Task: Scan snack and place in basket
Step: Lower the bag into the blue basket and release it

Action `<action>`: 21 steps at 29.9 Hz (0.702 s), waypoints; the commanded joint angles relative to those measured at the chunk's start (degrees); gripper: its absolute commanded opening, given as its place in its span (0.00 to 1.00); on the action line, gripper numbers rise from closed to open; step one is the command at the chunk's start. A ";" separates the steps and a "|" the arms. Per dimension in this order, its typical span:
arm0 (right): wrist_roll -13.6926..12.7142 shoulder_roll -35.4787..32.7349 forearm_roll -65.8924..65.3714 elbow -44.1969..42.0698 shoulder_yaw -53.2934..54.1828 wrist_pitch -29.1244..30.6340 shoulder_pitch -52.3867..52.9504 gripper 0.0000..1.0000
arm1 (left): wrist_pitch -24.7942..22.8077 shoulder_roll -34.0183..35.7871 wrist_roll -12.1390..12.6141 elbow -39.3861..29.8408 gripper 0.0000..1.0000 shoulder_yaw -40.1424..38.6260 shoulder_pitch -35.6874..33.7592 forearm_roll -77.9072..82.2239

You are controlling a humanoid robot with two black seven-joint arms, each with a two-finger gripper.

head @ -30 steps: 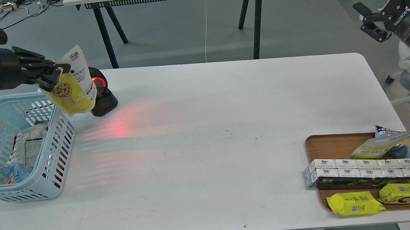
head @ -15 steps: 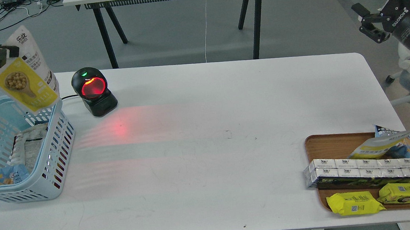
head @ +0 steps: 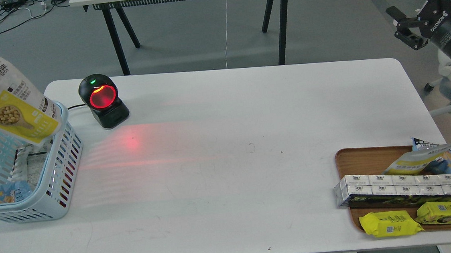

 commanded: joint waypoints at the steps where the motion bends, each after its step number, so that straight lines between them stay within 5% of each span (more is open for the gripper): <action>1: -0.01 0.00 0.00 -0.01 0.07 0.00 0.00 1.00 | 0.02 0.18 -0.01 -0.01 0.03 -0.13 0.03 0.00; 21: -0.01 -0.53 0.00 -0.01 0.15 0.00 -0.44 1.00 | 0.81 0.35 -0.01 0.25 0.03 0.13 1.87 1.40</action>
